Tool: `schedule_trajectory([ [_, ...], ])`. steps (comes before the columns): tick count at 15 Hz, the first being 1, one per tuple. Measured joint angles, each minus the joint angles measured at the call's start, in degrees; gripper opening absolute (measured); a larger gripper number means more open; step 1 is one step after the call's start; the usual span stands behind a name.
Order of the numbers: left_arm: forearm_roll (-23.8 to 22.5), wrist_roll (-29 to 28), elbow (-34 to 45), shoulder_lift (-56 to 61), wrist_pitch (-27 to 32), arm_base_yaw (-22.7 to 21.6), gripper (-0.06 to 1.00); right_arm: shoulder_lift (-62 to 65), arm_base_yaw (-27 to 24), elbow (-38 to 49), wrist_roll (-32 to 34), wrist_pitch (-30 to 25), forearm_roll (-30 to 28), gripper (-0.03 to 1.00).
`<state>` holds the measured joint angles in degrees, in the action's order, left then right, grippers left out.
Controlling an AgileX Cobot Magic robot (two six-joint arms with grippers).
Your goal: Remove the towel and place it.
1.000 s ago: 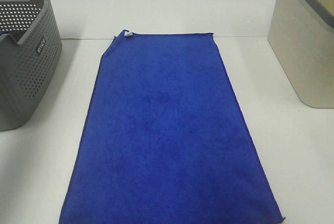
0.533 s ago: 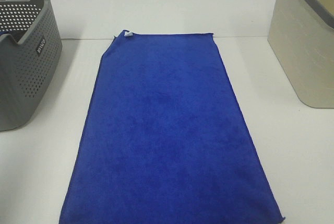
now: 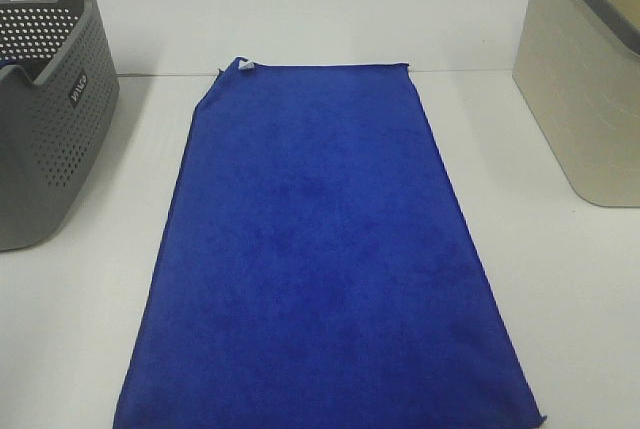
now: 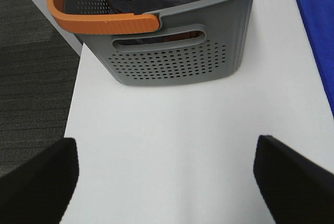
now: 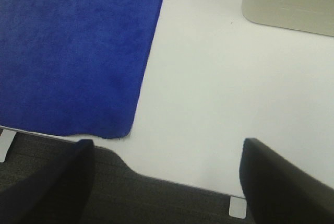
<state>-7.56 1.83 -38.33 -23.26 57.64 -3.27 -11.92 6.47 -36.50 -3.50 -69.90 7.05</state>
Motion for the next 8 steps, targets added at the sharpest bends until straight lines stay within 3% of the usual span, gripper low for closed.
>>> schedule_trajectory([
  [3, 0.1, -0.1, 3.0, 7.1, 0.6, 0.0, 0.86, 6.8, 0.0, 3.7, -0.6, 0.0, 0.0, 0.75],
  [6, 0.1, -0.1, 4.1, 17.3, 5.5, 0.0, 0.86, 12.1, 0.0, 7.3, -1.1, -0.2, 0.0, 0.75],
  [8, 0.7, -0.1, 5.2, 23.4, 9.5, 0.0, 0.86, 12.1, 0.0, 7.9, -5.0, 0.0, 1.0, 0.75],
])
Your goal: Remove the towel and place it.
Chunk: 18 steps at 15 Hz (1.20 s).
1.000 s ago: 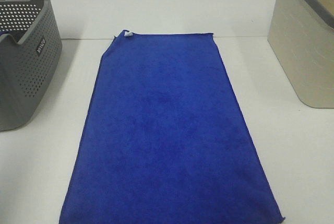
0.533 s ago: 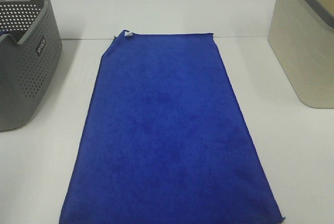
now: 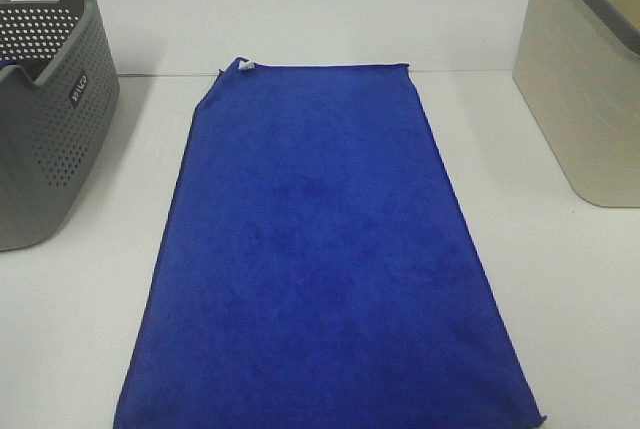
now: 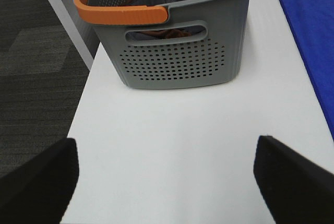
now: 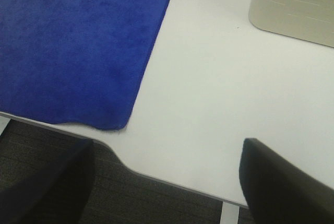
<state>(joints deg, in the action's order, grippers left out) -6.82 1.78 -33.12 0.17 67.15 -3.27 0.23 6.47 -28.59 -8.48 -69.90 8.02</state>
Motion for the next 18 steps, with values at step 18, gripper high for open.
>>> schedule_trajectory([
  [18, 8.5, 4.3, 3.4, 0.2, -5.2, 0.0, 0.86, 0.0, -2.9, 2.3, -1.5, 6.0, 3.5, 0.75],
])
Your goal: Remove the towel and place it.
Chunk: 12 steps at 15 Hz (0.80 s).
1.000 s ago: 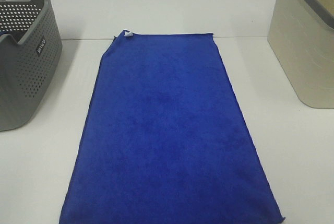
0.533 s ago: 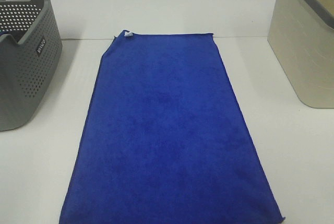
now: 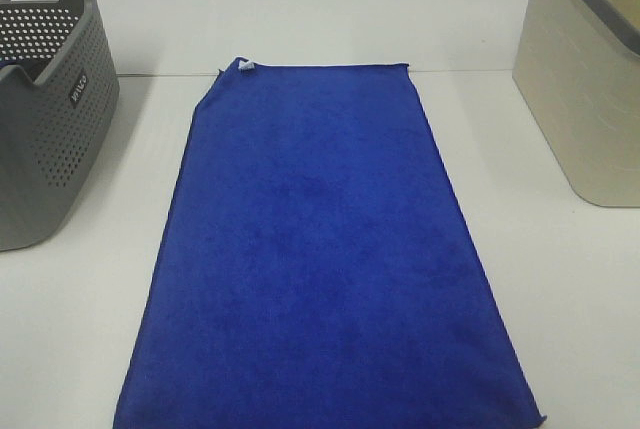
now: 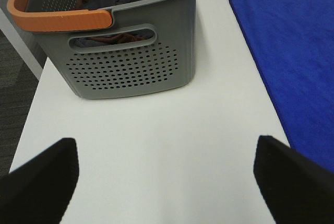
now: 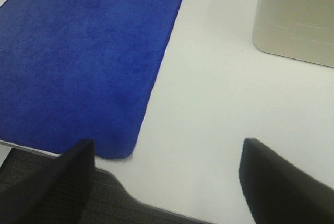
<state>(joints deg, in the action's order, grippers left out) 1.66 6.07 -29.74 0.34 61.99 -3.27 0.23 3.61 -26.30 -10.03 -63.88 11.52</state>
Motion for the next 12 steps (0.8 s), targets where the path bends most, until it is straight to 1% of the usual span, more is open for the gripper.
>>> schedule_trajectory([
  [12, 0.0, 0.0, 0.0, 0.0, 0.0, 0.0, 0.86, 0.0, 0.0, 0.0, 0.0, 0.0, 0.1, 0.75],
])
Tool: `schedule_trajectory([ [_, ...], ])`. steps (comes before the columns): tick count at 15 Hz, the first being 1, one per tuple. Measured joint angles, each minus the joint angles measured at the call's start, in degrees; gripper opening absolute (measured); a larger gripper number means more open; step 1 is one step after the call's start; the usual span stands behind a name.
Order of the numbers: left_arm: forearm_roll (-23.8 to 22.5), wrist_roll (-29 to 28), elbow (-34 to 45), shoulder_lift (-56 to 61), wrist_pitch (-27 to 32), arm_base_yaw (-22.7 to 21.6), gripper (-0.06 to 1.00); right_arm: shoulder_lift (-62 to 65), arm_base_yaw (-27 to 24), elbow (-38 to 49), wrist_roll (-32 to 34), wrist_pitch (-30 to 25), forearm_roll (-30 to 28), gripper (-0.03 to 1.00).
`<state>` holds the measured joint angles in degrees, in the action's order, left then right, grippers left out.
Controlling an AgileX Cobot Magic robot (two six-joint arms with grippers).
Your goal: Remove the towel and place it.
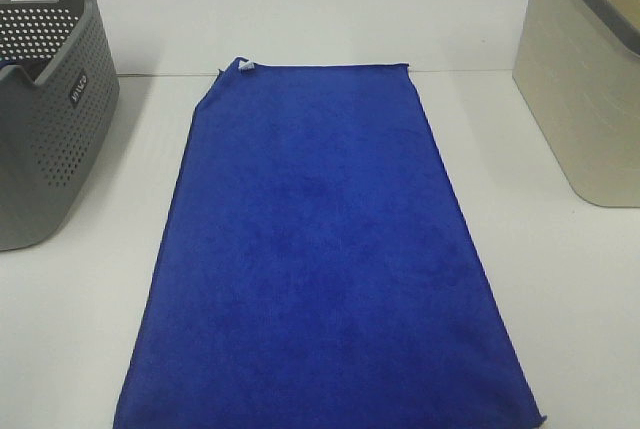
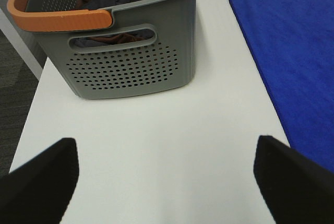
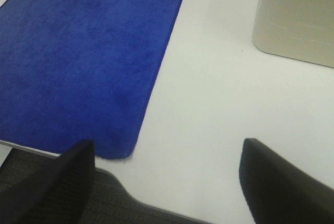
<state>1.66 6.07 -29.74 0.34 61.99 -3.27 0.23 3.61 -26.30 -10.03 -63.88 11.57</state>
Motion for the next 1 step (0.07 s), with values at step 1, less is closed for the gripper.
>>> schedule_trajectory([
  [1, 0.0, 0.0, 0.0, 0.0, 0.0, 0.0, 0.86, 0.0, 0.0, 0.0, 0.0, 0.0, 0.0, 0.75],
])
